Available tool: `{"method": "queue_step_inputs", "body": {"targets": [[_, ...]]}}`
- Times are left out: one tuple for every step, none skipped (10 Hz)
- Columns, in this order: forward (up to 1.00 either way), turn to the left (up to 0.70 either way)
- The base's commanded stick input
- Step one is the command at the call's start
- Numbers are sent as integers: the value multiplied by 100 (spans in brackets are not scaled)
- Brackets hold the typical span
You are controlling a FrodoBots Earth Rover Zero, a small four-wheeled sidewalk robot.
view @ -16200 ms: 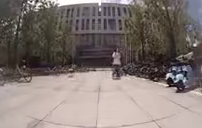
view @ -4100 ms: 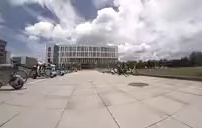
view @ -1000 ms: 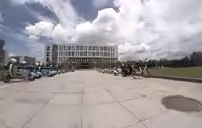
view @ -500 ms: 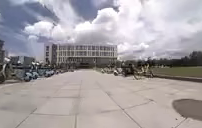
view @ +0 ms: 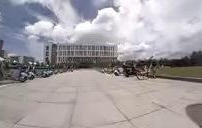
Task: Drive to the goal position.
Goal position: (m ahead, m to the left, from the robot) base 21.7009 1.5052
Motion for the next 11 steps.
{"method": "queue_step_inputs", "body": {"targets": [[70,3],[70,3],[70,3],[70,3],[70,3],[70,3],[70,3],[70,3],[70,3],[70,3],[70,3]]}}
